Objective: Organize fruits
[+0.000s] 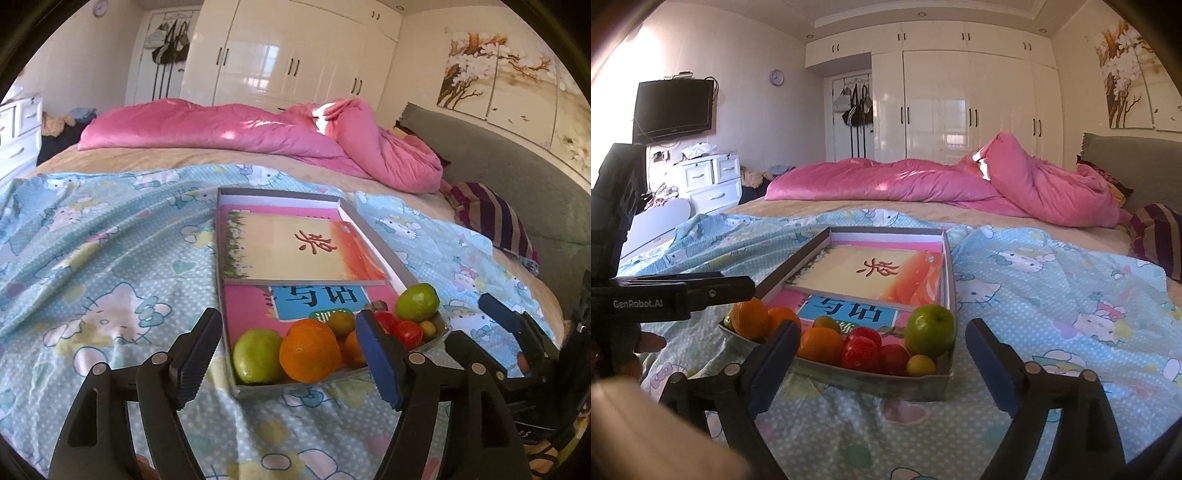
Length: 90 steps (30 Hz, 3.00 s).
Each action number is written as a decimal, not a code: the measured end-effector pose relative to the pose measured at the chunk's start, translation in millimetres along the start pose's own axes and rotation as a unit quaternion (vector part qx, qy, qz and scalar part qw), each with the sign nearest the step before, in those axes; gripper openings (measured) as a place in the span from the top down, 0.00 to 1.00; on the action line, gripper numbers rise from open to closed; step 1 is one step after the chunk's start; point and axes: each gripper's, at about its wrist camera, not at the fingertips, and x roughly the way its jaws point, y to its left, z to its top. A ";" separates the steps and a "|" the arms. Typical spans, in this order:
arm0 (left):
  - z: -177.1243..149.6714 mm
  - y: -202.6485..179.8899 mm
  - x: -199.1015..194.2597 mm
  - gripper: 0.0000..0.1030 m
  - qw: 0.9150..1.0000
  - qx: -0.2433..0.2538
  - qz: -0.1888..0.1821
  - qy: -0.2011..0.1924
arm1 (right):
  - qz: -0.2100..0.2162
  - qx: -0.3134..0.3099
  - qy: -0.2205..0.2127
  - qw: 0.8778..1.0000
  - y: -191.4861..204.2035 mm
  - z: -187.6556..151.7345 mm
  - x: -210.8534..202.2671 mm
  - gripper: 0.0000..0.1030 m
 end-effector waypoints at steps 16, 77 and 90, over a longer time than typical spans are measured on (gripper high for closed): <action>-44.2 -17.2 -27.5 0.25 0.998 0.004 0.038 0.048 | 0.004 0.037 0.024 0.999 7.9 -8.2 -27.3 0.01; -74.5 -18.4 -32.8 0.25 0.995 0.008 0.064 0.070 | -0.006 0.033 0.072 0.997 27.2 -43.5 -41.7 0.01; -73.9 -20.1 -33.3 0.25 0.996 0.011 0.065 0.066 | -0.006 0.030 0.069 0.997 28.5 -42.7 -41.6 0.01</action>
